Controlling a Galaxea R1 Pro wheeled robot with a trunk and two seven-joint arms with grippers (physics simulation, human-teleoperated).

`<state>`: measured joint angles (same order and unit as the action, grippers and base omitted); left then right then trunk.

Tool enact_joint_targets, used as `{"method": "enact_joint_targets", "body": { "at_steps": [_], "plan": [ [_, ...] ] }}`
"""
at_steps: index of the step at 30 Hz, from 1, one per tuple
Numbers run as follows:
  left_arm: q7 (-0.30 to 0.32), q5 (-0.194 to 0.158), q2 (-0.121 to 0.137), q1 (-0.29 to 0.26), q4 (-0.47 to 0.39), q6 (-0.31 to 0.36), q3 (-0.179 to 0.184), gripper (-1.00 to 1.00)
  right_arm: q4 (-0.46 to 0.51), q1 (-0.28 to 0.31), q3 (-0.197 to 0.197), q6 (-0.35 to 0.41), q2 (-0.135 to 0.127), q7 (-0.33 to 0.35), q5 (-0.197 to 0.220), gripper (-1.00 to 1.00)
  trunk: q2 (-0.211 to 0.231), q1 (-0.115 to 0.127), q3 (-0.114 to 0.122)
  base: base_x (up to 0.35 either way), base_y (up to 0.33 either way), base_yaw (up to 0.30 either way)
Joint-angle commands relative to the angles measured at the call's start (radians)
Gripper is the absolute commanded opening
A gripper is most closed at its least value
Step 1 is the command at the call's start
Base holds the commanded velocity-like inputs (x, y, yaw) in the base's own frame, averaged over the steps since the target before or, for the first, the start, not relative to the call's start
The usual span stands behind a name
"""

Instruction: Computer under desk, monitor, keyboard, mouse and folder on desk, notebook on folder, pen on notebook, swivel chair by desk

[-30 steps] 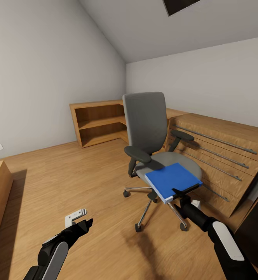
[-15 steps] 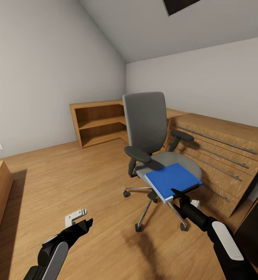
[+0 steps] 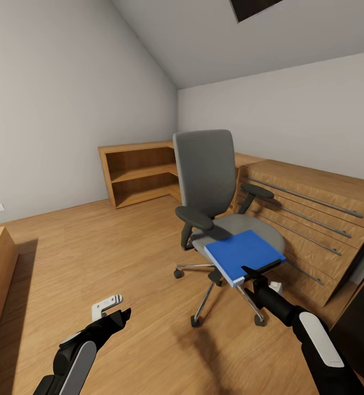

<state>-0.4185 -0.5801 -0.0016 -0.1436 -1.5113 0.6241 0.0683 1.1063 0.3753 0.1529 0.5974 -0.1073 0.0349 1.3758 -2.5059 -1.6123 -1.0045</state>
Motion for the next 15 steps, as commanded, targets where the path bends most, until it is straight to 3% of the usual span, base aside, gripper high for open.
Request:
{"method": "enact_joint_targets", "body": {
  "at_steps": [1,15],
  "plan": [
    [-0.009,-0.011,0.000,-0.001,-0.001,0.002,0.001,1.00,0.000,0.001,0.002,0.005,0.000,0.003,-0.001,1.00,0.000,0.000,-0.001,0.034,0.000,0.000],
    [-0.009,-0.011,0.000,-0.001,-0.001,0.002,0.001,1.00,0.000,0.001,0.002,0.005,0.000,0.003,-0.001,1.00,0.000,0.000,-0.001,0.012,0.005,0.000]
  ]
}}
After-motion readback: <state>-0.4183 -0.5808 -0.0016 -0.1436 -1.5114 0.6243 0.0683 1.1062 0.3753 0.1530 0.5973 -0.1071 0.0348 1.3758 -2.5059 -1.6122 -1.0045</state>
